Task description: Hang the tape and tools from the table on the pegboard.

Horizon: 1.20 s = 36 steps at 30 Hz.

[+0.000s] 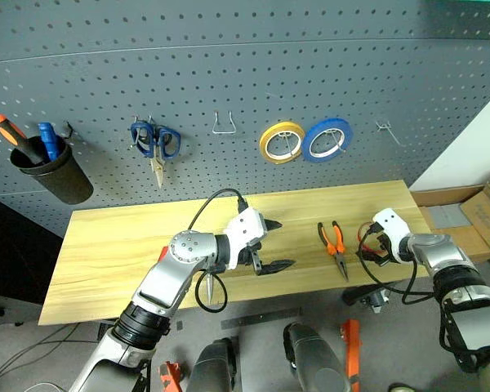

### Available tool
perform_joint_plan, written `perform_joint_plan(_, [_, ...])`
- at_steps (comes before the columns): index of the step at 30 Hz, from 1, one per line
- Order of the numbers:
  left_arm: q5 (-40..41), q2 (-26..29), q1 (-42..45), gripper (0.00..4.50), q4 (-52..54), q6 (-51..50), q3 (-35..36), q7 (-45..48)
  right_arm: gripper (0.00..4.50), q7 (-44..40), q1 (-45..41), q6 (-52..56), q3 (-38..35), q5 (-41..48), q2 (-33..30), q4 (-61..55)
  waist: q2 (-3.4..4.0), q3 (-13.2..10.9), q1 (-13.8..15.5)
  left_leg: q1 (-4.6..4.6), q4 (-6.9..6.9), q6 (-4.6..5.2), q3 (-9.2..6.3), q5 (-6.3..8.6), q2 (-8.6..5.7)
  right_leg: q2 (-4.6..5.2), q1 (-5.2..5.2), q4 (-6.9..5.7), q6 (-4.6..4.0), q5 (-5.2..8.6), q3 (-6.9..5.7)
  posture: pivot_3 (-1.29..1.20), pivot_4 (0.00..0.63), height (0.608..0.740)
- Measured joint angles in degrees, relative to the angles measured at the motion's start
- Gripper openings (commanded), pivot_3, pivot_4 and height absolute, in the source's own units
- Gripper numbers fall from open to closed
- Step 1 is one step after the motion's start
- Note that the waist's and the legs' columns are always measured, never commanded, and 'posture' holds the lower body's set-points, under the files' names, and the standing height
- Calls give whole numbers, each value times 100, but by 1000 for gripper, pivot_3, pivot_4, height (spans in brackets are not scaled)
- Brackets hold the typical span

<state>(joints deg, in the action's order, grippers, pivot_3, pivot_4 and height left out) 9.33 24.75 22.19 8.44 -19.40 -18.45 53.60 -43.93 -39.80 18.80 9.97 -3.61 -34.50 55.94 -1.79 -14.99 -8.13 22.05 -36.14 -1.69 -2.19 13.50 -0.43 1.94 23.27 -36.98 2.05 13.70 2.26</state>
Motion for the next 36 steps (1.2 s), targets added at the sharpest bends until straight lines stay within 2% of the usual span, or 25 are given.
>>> perform_joint_plan(2, [-26,31,0,4500,39,1,-21,34,3906,-20,-137,-79,41,-100,47,310,0,-5,16,0,0,0,1,0,0,0,0,1,1,-1,0,-160,276,740])
perform_joint_plan(7, [-18,144,2,4500,115,-92,-172,269,2174,-113,-492,-226,92,-325,108,930,-1,-5,19,-2,-2,0,2,0,1,0,0,-1,3,-3,3,-158,251,740])
perform_joint_plan(13, [57,253,1,4500,283,-131,-263,566,168,-4,-567,-571,222,-615,132,1091,-1,-2,17,-2,-11,-1,1,0,1,0,0,-2,11,-8,8,-163,228,740])
perform_joint_plan(14, [39,264,1,4500,282,-114,-263,564,14,40,-563,-632,262,-666,132,1084,-1,-2,17,-2,-15,-1,1,0,1,1,0,-3,13,-9,9,-171,223,740])
perform_joint_plan(20, [29,288,-125,4500,264,20,-175,445,14,223,-158,-990,376,-936,103,557,-19,16,10,0,-36,-1,-2,0,1,1,-4,-7,24,-13,11,-213,205,740])
perform_joint_plan(25, [77,276,-254,4500,233,173,30,319,14,182,675,-888,284,-933,-184,-692,-14,21,19,22,-63,-2,-7,1,1,1,-1,-12,40,-10,2,-221,195,740])
perform_joint_plan(32, [40,-179,10,4500,-17,740,305,-218,14,818,2566,-344,-713,-997,-1072,-4402,10,38,29,64,-92,10,-13,7,-5,8,30,-6,89,-28,16,-233,198,740])
perform_joint_plan(36, [39,-462,223,4500,-170,1012,344,-444,14,1463,3264,163,-1224,-1178,-777,-6139,9,39,-5,57,-91,10,-5,7,2,-2,30,-12,86,-35,22,-255,203,740])
